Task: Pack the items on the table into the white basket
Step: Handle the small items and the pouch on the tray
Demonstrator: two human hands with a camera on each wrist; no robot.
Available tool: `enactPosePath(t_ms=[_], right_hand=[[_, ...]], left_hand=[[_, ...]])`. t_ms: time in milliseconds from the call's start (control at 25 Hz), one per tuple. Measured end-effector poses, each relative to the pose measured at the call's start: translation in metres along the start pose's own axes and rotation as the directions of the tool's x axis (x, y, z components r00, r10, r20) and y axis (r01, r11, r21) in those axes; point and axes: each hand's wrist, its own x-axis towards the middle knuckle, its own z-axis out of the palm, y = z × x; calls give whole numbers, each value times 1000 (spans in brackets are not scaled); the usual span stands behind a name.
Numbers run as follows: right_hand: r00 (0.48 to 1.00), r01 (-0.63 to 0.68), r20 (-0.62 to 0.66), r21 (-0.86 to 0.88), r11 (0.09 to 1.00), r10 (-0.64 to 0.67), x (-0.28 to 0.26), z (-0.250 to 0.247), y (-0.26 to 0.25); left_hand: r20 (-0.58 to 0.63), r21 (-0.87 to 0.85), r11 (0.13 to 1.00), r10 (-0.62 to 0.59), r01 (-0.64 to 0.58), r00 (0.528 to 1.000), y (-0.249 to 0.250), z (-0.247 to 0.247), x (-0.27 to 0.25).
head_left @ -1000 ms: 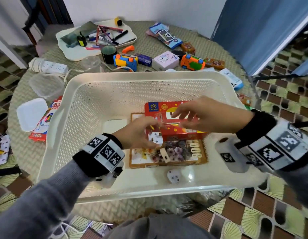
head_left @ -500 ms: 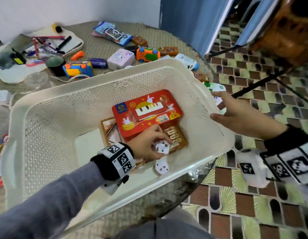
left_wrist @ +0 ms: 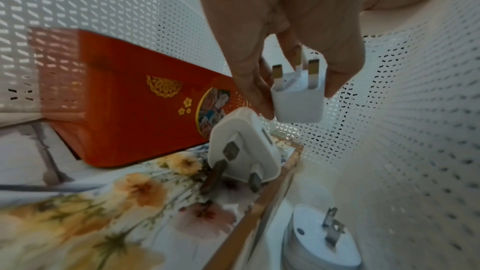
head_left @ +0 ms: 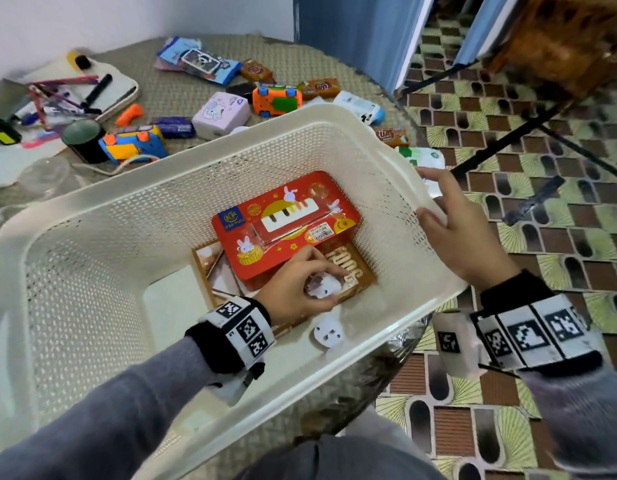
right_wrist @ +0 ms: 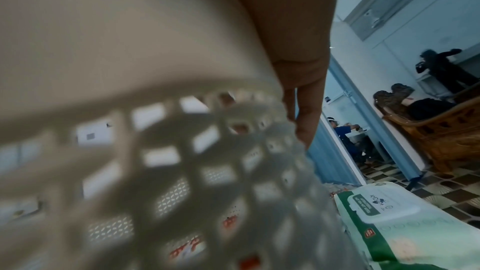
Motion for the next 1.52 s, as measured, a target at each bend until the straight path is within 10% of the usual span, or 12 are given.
enactPosePath(t_ms=[920,1520], right_hand=[[1000,21,-22,108,994,-18,0,4,5],[1000,15,-8,185,983,-14,2,3,9]], left_hand=[[342,-15,978,-190,208,920,-5,-3,-1],[438,518,816,3,-255,899,-17,17,2]])
